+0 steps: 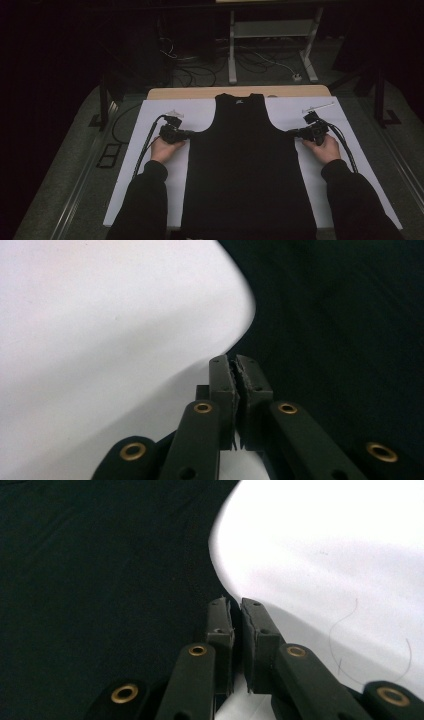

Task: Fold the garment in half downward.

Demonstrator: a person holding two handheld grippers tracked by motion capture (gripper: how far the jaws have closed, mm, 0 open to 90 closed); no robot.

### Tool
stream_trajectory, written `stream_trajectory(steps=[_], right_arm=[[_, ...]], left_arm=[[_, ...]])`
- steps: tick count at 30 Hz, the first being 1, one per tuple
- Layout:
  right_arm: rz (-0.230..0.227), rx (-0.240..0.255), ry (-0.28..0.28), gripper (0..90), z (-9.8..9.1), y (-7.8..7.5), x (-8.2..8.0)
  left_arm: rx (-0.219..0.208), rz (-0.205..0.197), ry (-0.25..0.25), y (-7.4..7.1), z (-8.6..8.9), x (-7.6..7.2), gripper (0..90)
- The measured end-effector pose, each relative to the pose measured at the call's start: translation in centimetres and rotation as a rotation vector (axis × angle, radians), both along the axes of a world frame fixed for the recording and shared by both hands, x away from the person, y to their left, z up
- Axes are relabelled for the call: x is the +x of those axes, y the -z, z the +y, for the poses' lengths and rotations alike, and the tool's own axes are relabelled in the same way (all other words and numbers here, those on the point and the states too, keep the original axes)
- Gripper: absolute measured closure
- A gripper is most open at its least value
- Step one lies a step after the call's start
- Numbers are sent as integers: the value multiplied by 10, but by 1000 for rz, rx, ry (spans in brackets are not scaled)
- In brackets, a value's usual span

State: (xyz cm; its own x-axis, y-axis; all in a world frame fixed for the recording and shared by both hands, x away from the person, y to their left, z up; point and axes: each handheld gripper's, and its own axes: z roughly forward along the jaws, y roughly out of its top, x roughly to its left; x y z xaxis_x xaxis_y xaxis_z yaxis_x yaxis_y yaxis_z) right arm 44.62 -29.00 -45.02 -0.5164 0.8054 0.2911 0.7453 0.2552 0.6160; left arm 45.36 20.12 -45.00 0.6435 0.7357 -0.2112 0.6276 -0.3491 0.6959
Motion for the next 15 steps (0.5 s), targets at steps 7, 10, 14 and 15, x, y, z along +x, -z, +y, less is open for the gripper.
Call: stream_trajectory(steps=[7, 10, 14, 15], right_arm=[[30, 50, 18, 835, -4, -1, -2], [27, 64, 21, 835, -5, -2, -5], [22, 91, 32, 836, -9, -6, -11], [22, 94, 31, 835, -9, -6, -12]], left_arm=[[-13, 19, 0, -5, 3, -4, 866], [-27, 21, 12, -6, 3, -7, 867], [-59, -4, -12, -10, 5, -11, 866], [-61, -6, -19, -10, 6, -11, 867]])
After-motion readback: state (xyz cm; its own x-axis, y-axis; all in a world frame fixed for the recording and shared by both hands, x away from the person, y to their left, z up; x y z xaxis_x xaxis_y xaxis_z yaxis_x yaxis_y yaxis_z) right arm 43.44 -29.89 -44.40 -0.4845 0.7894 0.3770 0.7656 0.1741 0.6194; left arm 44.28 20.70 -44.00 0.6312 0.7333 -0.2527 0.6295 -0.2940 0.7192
